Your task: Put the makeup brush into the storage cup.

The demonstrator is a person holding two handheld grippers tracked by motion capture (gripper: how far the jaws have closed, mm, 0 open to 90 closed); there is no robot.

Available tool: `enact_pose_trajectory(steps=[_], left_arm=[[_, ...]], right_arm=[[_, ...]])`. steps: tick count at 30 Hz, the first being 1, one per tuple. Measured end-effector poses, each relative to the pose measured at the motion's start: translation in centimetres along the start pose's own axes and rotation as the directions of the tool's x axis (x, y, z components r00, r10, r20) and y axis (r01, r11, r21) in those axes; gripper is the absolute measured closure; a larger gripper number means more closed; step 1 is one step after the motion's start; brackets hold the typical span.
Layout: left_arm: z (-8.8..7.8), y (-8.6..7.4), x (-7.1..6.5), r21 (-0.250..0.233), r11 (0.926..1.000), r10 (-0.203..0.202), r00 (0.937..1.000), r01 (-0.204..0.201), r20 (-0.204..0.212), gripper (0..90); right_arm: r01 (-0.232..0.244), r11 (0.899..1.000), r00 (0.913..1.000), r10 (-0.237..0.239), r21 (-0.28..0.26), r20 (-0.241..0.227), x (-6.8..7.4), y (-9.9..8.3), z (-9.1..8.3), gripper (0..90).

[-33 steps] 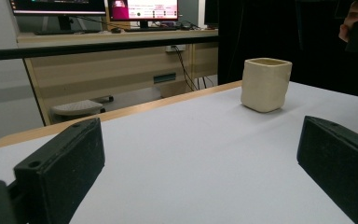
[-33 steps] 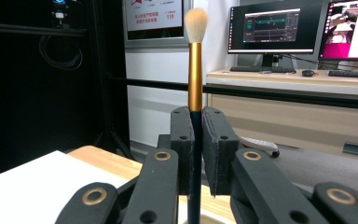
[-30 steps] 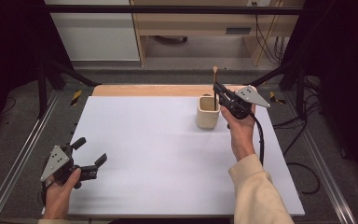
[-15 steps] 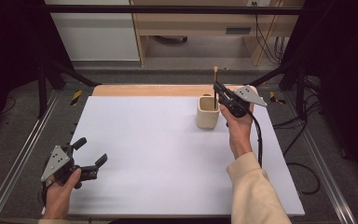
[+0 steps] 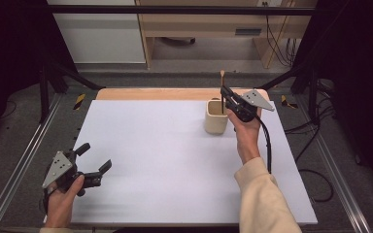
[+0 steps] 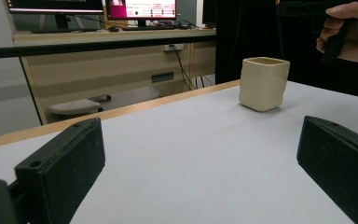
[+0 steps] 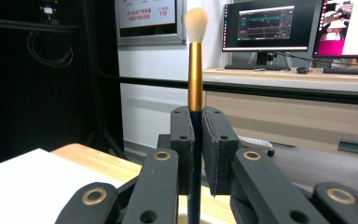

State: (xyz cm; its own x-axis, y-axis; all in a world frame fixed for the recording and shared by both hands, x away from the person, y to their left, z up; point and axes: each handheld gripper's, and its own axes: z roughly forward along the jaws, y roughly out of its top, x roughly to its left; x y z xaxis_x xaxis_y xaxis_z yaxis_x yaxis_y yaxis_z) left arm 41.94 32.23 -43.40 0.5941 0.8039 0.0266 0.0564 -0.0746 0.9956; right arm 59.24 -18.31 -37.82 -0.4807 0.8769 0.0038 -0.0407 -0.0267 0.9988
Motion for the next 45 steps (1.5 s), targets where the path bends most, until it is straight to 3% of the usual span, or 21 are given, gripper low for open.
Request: enact_pose_trajectory(steps=[45], left_arm=[[-0.1, 0.0, 0.1, 0.004, 1.0, 0.004, 1.0, -0.004, -0.001, 0.1]], right_arm=[[0.014, 0.997, 0.9998, -0.013, 0.07, -0.012, 0.4, -2.7, 1.5, 83.6]])
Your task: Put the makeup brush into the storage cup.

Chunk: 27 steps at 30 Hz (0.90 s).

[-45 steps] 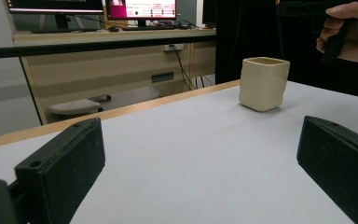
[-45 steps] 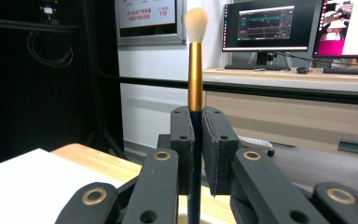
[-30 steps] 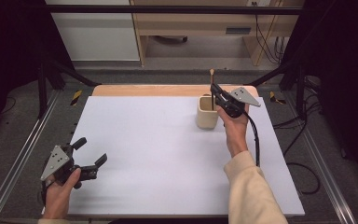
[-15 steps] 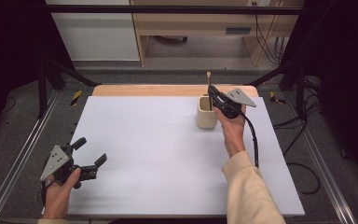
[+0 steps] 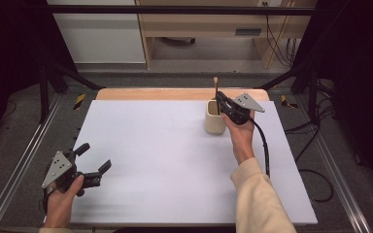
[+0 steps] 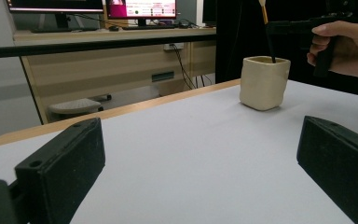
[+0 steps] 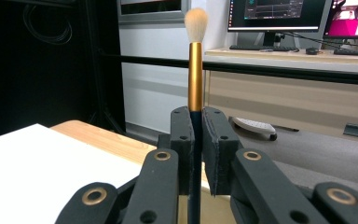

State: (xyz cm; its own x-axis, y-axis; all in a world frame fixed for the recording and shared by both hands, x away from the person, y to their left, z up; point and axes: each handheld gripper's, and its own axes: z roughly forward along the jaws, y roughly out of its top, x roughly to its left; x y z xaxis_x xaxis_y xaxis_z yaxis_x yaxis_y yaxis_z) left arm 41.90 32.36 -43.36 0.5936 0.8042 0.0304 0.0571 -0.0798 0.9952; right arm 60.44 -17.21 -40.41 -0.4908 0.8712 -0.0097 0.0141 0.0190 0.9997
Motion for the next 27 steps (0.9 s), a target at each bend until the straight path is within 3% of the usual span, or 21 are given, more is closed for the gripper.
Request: enact_pose_trajectory(steps=[27], left_arm=[[-0.01, 0.03, -0.02, 0.001, 1.0, 0.002, 1.0, -0.002, 0.001, 0.3]], right_arm=[[0.016, 1.0, 0.9998, -0.015, 0.025, -0.013, 0.35, -0.41, -0.68, 83.6]])
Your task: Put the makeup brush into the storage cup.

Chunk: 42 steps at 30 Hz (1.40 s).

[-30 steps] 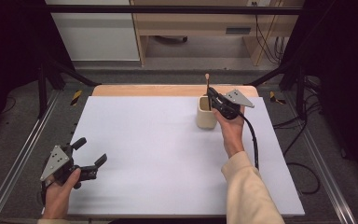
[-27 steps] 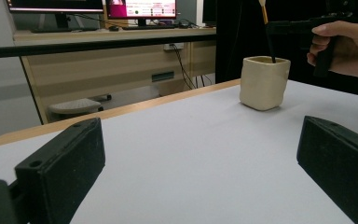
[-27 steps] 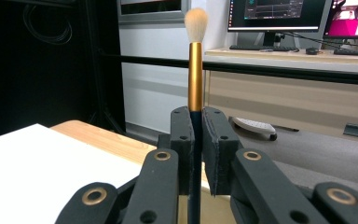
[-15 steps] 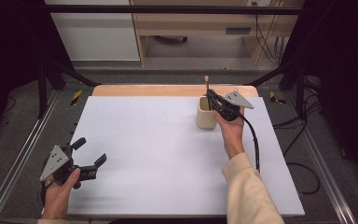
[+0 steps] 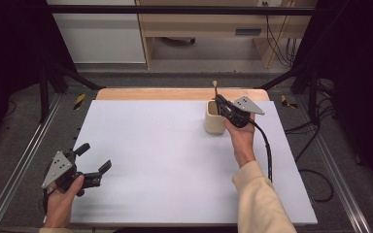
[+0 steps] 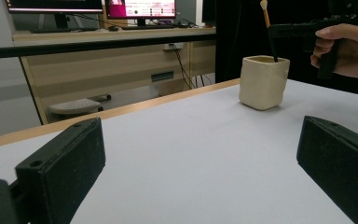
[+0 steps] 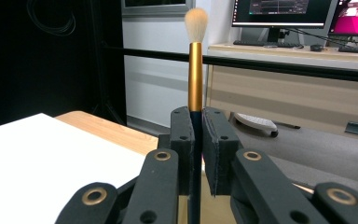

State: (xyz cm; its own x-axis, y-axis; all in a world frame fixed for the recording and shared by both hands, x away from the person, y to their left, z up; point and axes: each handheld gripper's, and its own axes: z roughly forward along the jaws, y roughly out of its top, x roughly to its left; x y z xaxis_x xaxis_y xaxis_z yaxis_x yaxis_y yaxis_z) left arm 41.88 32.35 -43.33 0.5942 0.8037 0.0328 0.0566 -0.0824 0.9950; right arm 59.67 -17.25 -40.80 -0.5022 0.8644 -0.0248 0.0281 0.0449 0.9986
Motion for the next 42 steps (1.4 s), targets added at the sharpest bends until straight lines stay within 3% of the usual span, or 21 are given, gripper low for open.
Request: enact_pose_trajectory(steps=[20, 35, 38, 41, 42], left_arm=[[0.0, 0.0, 0.0, 0.001, 1.0, 0.0, 1.0, 0.0, 0.001, 0.3], [0.0, 0.0, -0.1, 0.001, 1.0, 0.002, 1.0, -0.002, 0.0, 0.3], [0.0, 0.0, 0.0, -0.001, 1.0, 0.005, 1.0, -0.005, -0.002, 0.4], [-0.1, 0.0, 0.0, -0.003, 1.0, 0.002, 1.0, -0.003, -0.004, 0.4], [-0.2, 0.0, 0.1, -0.003, 1.0, 0.002, 1.0, -0.002, -0.006, 0.4]], right_arm=[[-0.014, 1.0, 0.9996, 0.013, 0.027, 0.025, -0.3, -1.5, -0.8, 83.7], [-0.004, 1.0, 0.9999, 0.003, 0.029, 0.015, -0.2, -1.3, -1.3, 83.6], [-0.017, 0.999, 0.9998, 0.017, 0.049, -0.006, -0.1, -1.2, -1.4, 73.0], [-0.024, 0.996, 0.9996, 0.025, 0.083, -0.013, 0.3, -1.0, -2.1, 50.0], [-0.026, 0.995, 0.9995, 0.027, 0.092, -0.014, 0.4, -0.9, -2.4, 45.9]])
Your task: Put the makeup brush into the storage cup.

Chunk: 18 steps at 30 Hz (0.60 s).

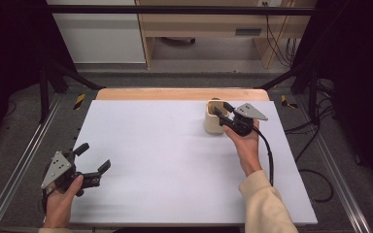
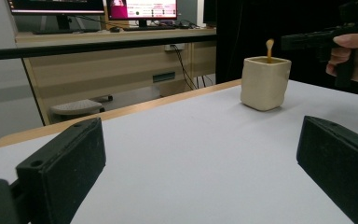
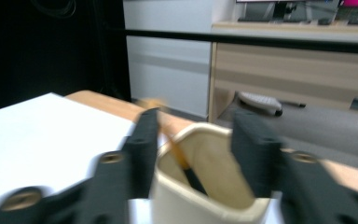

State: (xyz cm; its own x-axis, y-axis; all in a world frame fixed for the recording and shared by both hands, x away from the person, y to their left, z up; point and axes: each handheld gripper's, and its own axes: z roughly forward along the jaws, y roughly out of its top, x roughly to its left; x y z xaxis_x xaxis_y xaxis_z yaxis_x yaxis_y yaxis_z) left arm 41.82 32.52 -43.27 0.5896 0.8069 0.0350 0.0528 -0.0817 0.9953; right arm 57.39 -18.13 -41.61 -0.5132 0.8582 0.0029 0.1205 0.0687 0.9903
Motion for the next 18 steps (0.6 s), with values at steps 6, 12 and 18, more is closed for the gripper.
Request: enact_pose_trajectory(steps=[6, 12, 18], left_arm=[[0.0, 0.0, -0.1, -0.001, 1.0, 0.001, 1.0, -0.001, -0.002, 0.4], [-0.1, 0.0, 0.0, 0.001, 1.0, 0.001, 1.0, -0.001, -0.003, 0.4], [-0.2, 0.0, 0.1, -0.002, 1.0, -0.006, 1.0, 0.006, -0.006, 0.3]], right_arm=[[0.062, 0.998, 0.9978, -0.062, 0.01, 0.025, 0.8, -0.2, -1.9, 34.0], [0.072, 0.997, 0.9971, -0.072, 0.009, 0.024, 1.1, 0.0, -2.4, 29.8], [0.056, 0.998, 0.9982, -0.057, 0.014, 0.022, 1.4, 0.1, -2.4, 23.7]])
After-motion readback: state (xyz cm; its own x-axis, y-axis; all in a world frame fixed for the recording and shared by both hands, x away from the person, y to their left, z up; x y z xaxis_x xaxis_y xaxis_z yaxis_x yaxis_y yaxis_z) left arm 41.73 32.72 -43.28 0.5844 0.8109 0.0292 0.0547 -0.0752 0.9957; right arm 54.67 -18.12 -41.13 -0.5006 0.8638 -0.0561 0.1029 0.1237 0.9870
